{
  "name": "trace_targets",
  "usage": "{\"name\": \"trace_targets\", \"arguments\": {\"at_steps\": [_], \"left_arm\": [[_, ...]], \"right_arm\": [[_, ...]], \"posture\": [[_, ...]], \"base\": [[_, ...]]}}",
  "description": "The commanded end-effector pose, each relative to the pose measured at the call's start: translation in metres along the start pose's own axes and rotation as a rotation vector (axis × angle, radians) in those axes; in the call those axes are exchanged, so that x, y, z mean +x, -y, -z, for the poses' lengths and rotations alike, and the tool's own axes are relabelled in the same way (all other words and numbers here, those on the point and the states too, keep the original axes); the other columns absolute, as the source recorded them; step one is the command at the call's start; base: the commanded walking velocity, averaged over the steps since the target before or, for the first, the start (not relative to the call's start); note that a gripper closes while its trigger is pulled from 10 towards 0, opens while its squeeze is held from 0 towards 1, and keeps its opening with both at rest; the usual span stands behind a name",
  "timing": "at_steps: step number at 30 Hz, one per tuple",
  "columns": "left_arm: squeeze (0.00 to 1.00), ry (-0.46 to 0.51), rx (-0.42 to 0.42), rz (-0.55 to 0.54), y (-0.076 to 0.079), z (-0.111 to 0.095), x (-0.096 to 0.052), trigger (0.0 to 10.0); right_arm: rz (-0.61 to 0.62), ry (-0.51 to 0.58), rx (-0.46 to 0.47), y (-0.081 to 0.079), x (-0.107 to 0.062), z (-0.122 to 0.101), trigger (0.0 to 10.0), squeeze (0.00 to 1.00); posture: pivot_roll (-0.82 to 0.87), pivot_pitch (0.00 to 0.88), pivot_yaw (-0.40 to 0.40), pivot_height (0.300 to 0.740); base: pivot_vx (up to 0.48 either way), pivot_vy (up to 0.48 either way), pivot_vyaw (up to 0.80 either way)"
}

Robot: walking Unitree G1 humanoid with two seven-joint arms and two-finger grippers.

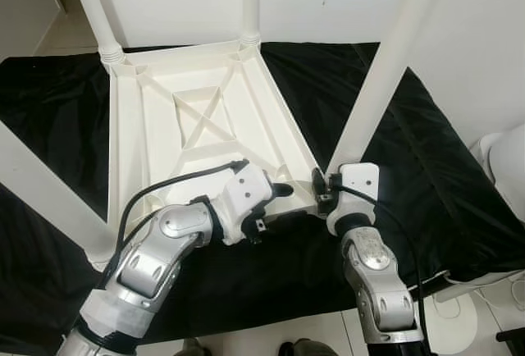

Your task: Building children table

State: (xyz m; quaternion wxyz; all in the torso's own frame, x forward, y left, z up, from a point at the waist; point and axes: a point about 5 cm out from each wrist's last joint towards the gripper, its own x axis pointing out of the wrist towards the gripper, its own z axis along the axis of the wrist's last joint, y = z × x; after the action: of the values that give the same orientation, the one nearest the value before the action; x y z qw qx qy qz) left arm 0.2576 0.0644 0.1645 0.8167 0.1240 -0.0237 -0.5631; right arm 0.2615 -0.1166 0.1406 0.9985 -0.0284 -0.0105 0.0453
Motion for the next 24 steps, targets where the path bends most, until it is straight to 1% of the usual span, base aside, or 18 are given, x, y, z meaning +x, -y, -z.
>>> {"name": "trace_targets", "arguments": {"at_steps": [1, 3, 4, 6, 8, 9, 10, 11, 12, 14, 16, 18, 19, 22, 23, 24], "left_arm": [[0.00, -0.007, 0.002, 0.010, 0.001, 0.000, -0.001, 10.0], [0.00, -0.008, 0.002, 0.011, 0.000, 0.000, -0.001, 10.0], [0.00, -0.008, 0.004, 0.011, 0.000, 0.000, -0.001, 10.0], [0.00, -0.007, 0.005, 0.011, 0.000, 0.000, -0.001, 10.0], [0.00, -0.006, 0.005, 0.010, 0.000, -0.001, 0.000, 10.0], [0.00, -0.007, 0.004, 0.010, -0.001, -0.001, 0.000, 10.0], [0.00, -0.007, 0.004, 0.010, -0.001, -0.001, 0.000, 10.0], [0.00, -0.006, 0.004, 0.009, -0.001, -0.001, 0.000, 10.0], [0.00, -0.006, 0.004, 0.009, -0.001, -0.001, 0.000, 10.0], [0.00, -0.007, 0.005, 0.010, -0.002, -0.001, 0.000, 10.0], [0.00, -0.007, 0.005, 0.010, -0.002, -0.001, 0.000, 10.0], [0.00, -0.007, 0.007, 0.009, -0.004, -0.002, 0.000, 10.0], [0.00, -0.007, 0.007, 0.009, -0.004, -0.002, 0.000, 10.0], [0.00, -0.007, 0.009, 0.007, -0.005, -0.002, 0.000, 10.0], [0.00, 0.000, 0.007, 0.007, -0.005, -0.003, 0.000, 10.0], [0.00, 0.000, 0.007, 0.007, -0.005, -0.003, 0.000, 10.0]], "right_arm": [[-0.050, -0.017, 0.016, -0.004, -0.002, 0.003, 10.0, 1.00], [-0.093, -0.007, 0.018, -0.003, -0.002, 0.002, 10.0, 1.00], [-0.125, 0.009, 0.041, 0.003, -0.003, 0.000, 10.0, 1.00], [-0.132, 0.014, 0.048, 0.005, -0.003, 0.000, 10.0, 1.00], [-0.178, 0.011, 0.043, 0.015, -0.004, 0.000, 10.0, 1.00], [-0.214, 0.015, 0.047, 0.019, -0.005, -0.001, 10.0, 0.19], [-0.214, 0.015, 0.047, 0.019, -0.005, -0.001, 10.0, 0.19], [-0.277, 0.024, 0.015, 0.027, -0.008, -0.003, 10.0, 0.00], [-0.277, 0.024, 0.015, 0.027, -0.008, -0.003, 10.0, 0.00], [-0.353, 0.035, -0.015, 0.034, -0.009, -0.004, 10.0, 0.00], [-0.385, 0.038, -0.020, 0.036, -0.010, -0.005, 10.0, 0.00], [-0.465, 0.044, -0.064, 0.050, -0.006, -0.007, 10.0, 0.00], [-0.487, 0.045, -0.077, 0.054, -0.006, -0.008, 10.0, 0.00], [-0.555, 0.041, -0.095, 0.062, -0.001, -0.011, 10.0, 0.00], [-0.609, 0.025, -0.103, 0.068, 0.005, -0.010, 10.0, 0.00], [-0.609, 0.025, -0.103, 0.068, 0.005, -0.010, 10.0, 0.00]], "posture": [[-0.13, 0.049, 0.017, 0.740], [-0.13, 0.049, 0.017, 0.740], [-0.13, 0.049, 0.017, 0.740], [-0.13, 0.049, 0.017, 0.740], [-0.13, 0.053, 0.018, 0.740], [-0.13, 0.053, 0.020, 0.740], [-0.13, 0.053, 0.020, 0.740], [-0.13, 0.053, 0.020, 0.740], [-0.13, 0.053, 0.020, 0.740], [-0.13, 0.056, 0.024, 0.740], [-0.13, 0.056, 0.024, 0.740], [-0.14, 0.058, 0.034, 0.740], [-0.14, 0.058, 0.034, 0.740], [-0.13, 0.057, 0.035, 0.740], [-0.13, 0.058, 0.034, 0.740], [-0.13, 0.058, 0.034, 0.740]], "base": [[0.000, 0.000, 0.00], [0.000, 0.000, 0.00], [0.000, 0.000, 0.00], [0.000, 0.000, 0.00], [0.000, 0.000, 0.00], [0.000, 0.000, 0.00], [0.000, 0.000, 0.00], [0.000, 0.000, 0.00], [0.000, 0.000, 0.00], [0.000, 0.000, 0.00], [0.000, 0.000, 0.00], [0.000, 0.000, 0.00], [0.000, 0.000, 0.00], [0.000, 0.000, 0.00], [0.000, 0.000, 0.00], [0.000, 0.000, 0.00]]}}
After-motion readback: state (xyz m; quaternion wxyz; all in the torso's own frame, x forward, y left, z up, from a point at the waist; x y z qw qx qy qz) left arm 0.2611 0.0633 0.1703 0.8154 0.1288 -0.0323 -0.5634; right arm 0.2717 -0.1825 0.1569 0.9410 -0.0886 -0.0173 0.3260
